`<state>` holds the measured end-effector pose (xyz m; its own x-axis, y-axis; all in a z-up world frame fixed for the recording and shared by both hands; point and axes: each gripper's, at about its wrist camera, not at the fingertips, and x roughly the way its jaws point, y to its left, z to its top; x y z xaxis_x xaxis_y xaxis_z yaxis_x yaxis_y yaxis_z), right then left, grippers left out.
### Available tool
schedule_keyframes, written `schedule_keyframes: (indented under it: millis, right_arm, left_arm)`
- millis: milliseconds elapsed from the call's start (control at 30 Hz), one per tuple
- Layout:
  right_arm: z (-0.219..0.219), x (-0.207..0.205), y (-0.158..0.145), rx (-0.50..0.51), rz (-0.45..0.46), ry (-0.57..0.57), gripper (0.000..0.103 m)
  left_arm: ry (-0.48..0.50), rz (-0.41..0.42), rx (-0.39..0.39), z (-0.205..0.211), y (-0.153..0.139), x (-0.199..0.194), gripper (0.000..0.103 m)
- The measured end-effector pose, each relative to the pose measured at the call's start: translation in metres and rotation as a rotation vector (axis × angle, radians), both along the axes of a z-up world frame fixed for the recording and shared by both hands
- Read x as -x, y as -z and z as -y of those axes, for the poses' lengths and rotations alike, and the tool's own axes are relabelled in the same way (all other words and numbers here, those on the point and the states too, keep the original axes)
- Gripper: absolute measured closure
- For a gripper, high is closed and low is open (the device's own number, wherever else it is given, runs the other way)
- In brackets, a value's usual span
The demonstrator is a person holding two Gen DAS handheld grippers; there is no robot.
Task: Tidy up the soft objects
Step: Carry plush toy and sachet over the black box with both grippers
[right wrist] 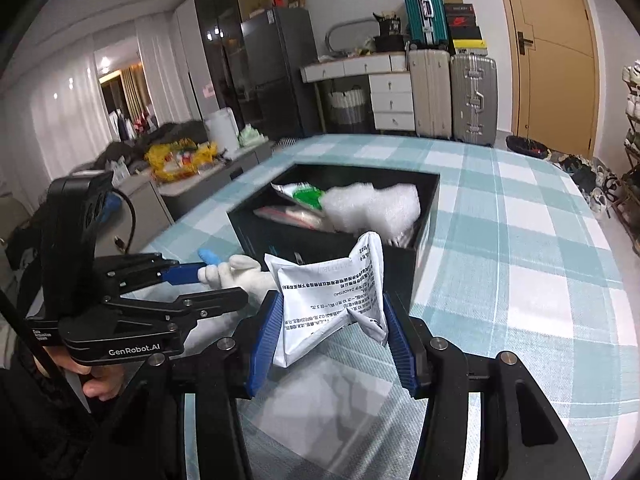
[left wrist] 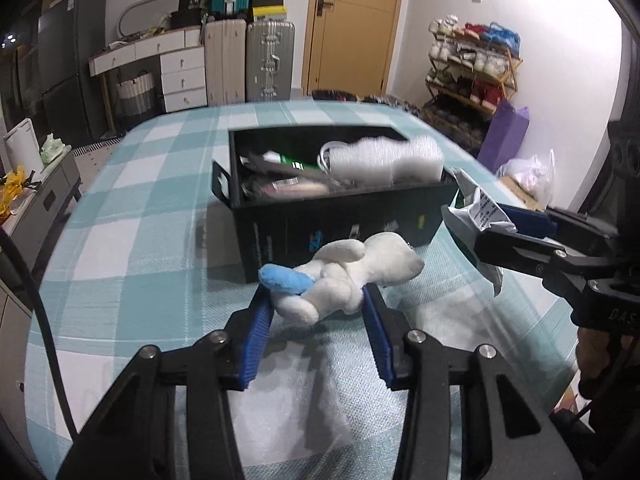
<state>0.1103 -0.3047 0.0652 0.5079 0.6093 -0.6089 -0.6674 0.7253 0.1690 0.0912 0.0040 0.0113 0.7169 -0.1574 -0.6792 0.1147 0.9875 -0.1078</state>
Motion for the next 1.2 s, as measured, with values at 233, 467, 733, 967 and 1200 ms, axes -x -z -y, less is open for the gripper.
schedule_keyframes:
  millis: [233,467,733,967,1200]
  right_arm:
    - [0.011,0.002,-0.015,-0.084,0.040,0.037,0.052]
    - [0.016,0.001,-0.026,-0.127,0.054,0.094,0.052]
    - [0.003,-0.012,-0.036,-0.141,0.059,0.111,0.052]
    - [-0.006,-0.034,-0.044,-0.152,0.072,0.156,0.052]
    - [-0.024,-0.064,-0.034,-0.108,0.035,0.178,0.052]
  left_arm:
    - [-0.019,0.062,0.020,-0.010,-0.020,0.001,0.059]
    - [-0.026,0.119,0.026,-0.018,-0.038,-0.010,0.059]
    - [-0.049,0.153,0.029,-0.024,-0.049,-0.022,0.059]
    - [-0.083,0.172,0.019,-0.029,-0.056,-0.035,0.059]
    - [-0.130,0.158,0.031,-0.032,-0.049,-0.055,0.059]
